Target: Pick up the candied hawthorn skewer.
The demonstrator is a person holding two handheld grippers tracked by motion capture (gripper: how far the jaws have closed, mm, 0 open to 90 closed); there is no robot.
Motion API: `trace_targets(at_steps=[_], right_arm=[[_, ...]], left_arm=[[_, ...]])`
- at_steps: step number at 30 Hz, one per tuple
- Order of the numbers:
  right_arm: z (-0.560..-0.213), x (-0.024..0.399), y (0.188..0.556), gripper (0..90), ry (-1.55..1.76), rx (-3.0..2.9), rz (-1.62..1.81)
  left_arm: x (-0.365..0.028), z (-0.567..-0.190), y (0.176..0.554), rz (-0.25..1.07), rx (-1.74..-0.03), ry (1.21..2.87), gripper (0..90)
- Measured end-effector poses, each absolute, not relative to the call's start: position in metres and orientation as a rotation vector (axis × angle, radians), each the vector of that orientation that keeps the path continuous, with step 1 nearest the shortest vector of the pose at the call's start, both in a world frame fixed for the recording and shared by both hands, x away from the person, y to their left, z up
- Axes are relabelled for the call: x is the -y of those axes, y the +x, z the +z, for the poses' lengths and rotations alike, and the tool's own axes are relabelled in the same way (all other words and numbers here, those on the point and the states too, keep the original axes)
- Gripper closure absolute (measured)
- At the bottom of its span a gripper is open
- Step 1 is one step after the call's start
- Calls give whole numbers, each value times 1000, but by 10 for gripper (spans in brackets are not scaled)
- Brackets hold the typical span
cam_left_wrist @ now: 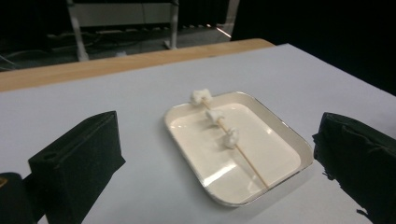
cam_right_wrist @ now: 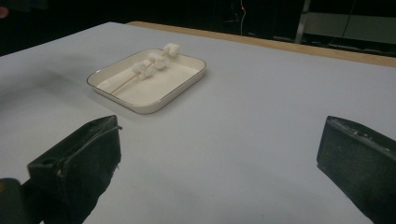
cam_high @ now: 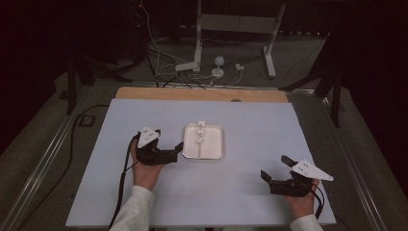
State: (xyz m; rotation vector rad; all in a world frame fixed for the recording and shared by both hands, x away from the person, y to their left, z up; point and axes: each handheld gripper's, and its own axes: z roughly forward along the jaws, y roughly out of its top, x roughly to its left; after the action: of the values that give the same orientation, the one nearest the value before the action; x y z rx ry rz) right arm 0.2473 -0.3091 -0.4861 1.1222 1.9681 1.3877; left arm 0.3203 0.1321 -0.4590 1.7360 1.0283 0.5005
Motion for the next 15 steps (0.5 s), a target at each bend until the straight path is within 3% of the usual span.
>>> trace_targets(at_steps=[15], right_arm=[[-487, 309, 248, 0, 1122, -1974, 1385]], left_arm=[[-93, -492, 347, 343, -1070, 1810, 50]])
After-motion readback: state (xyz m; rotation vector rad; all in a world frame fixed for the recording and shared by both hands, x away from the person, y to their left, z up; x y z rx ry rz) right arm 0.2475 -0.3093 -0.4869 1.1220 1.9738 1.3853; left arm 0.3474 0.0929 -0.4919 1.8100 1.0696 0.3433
